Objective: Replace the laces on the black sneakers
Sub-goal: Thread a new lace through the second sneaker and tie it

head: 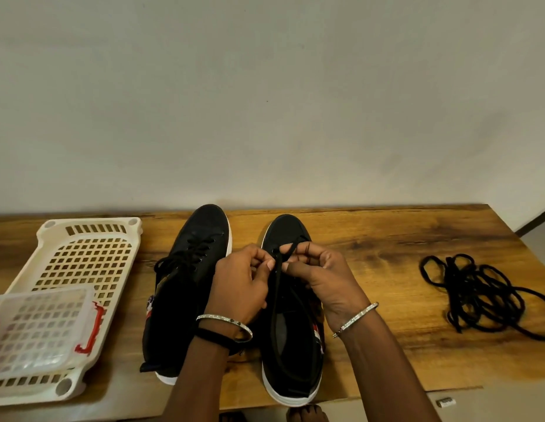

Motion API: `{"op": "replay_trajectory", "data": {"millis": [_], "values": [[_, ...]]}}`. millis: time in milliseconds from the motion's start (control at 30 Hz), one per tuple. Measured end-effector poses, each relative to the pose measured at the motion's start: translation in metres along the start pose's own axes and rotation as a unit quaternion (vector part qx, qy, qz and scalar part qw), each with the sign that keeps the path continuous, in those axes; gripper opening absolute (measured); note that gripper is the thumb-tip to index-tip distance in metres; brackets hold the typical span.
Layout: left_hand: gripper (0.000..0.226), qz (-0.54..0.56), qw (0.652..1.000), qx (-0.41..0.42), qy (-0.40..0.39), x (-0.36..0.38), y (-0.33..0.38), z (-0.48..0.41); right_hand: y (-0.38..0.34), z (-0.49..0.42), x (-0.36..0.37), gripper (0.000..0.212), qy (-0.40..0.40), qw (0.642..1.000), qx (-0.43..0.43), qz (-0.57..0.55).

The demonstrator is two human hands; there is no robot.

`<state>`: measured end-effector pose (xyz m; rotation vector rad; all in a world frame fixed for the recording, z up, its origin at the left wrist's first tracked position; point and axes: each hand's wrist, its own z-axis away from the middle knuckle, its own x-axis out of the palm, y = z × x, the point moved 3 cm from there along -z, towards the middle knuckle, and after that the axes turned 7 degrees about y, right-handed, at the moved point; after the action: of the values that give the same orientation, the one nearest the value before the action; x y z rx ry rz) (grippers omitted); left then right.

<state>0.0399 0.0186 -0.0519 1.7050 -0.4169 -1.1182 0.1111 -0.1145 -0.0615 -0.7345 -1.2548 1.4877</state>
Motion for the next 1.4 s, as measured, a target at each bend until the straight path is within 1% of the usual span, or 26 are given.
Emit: {"op": "replay_trajectory", "data": {"millis": [133,233,267,300,367,400,433,467,500,567,600,667,700,767,800,833,900,1000,1067,1167,1200,1233,1267,1300,1333,1400], "values": [[0.012,0.051,0.999,-0.002,0.007,-0.009,0.006,-0.004,-0.003,-0.002,-0.001,0.036,-0.024,0.999,0.012,-0.024],[0.015,0.081,0.99,0.043,0.107,-0.021,0.015,-0.007,-0.009,-0.003,-0.006,0.046,-0.024,1.0,0.004,-0.014],[0.018,0.122,0.982,0.041,0.136,-0.024,0.018,-0.009,-0.011,-0.003,-0.007,0.05,-0.021,1.0,-0.005,-0.006],[0.021,0.194,0.969,0.02,0.15,-0.027,0.02,-0.011,-0.014,-0.004,-0.01,0.054,-0.017,1.0,-0.014,-0.001],[0.024,0.386,0.911,-0.051,0.133,-0.032,0.024,-0.012,-0.019,-0.005,-0.015,0.061,-0.012,1.0,-0.026,-0.003],[0.024,0.454,0.88,-0.081,0.115,-0.036,0.026,-0.012,-0.02,-0.005,-0.018,0.064,-0.011,0.999,-0.029,-0.007],[0.024,0.481,0.866,-0.096,0.098,-0.039,0.025,-0.012,-0.022,-0.004,-0.021,0.067,-0.011,0.999,-0.032,-0.011],[0.024,0.472,0.872,-0.101,0.087,-0.042,0.023,-0.011,-0.023,-0.004,-0.024,0.069,-0.012,0.999,-0.035,-0.013],[0.026,0.427,0.895,-0.092,0.086,-0.045,0.019,-0.011,-0.023,-0.003,-0.026,0.071,-0.014,0.999,-0.037,-0.015],[0.023,0.253,0.963,-0.022,0.091,-0.046,0.013,-0.011,-0.024,-0.001,-0.029,0.073,-0.022,0.999,-0.037,-0.026],[0.016,0.15,0.984,0.035,0.093,-0.045,0.012,-0.012,-0.023,-0.001,-0.029,0.074,-0.027,0.998,-0.035,-0.036],[0.002,-0.02,0.988,0.139,0.066,-0.04,0.015,-0.01,-0.023,-0.001,-0.03,0.074,-0.032,0.997,-0.03,-0.061],[0.011,-0.097,0.98,0.169,0.045,-0.036,0.015,-0.009,-0.023,-0.002,-0.031,0.073,-0.03,0.997,-0.03,-0.07],[0.015,-0.232,0.957,0.176,0.006,-0.03,0.013,-0.007,-0.024,-0.003,-0.035,0.071,-0.02,0.997,-0.03,-0.072],[0.014,-0.263,0.95,0.17,0.0,-0.03,0.011,-0.007,-0.024,-0.004,-0.038,0.07,-0.011,0.998,-0.031,-0.062],[0.014,-0.269,0.949,0.165,0.0,-0.029,0.009,-0.007,-0.024,-0.004,-0.04,0.068,0.0,0.998,-0.032,-0.045],[0.016,-0.193,0.966,0.17,0.012,-0.03,0.007,-0.01,-0.022,-0.006,-0.046,0.06,0.023,0.999,-0.033,0.008],[0.022,0.059,0.994,0.091,0.011,-0.034,0.014,-0.017,-0.019,-0.005,-0.048,0.043,0.029,0.996,-0.026,0.084],[0.029,0.23,0.973,0.005,0.001,-0.033,0.02,-0.017,-0.019,-0.003,-0.048,0.033,-0.003,0.994,-0.02,0.105],[0.034,0.418,0.903,-0.089,0.038,-0.038,0.026,-0.014,-0.017,-0.002,-0.048,0.025,-0.026,0.991,-0.007,0.129],[0.032,0.433,0.894,-0.102,0.052,-0.041,0.025,-0.014,-0.015,-0.003,-0.049,0.021,-0.024,0.99,-0.001,0.137],[0.031,0.412,0.904,-0.097,0.065,-0.043,0.023,-0.014,-0.015,-0.003,-0.05,0.016,-0.019,0.989,0.007,0.146],[0.03,0.358,0.928,-0.075,0.074,-0.044,0.021,-0.015,-0.014,-0.004,-0.051,0.011,-0.012,0.988,0.015,0.154],[0.028,0.278,0.956,-0.041,0.081,-0.044,0.019,-0.015,-0.014,-0.005,-0.052,0.004,-0.003,0.987,0.025,0.161],[0.025,0.189,0.978,0.003,0.085,-0.043,0.019,-0.014,-0.014,-0.006,-0.054,0.007,0.007,0.986,0.033,0.164],[0.024,0.021,0.994,0.087,0.059,-0.036,0.018,-0.012,-0.013,-0.006,-0.058,0.022,0.016,0.985,0.059,0.163]]}}
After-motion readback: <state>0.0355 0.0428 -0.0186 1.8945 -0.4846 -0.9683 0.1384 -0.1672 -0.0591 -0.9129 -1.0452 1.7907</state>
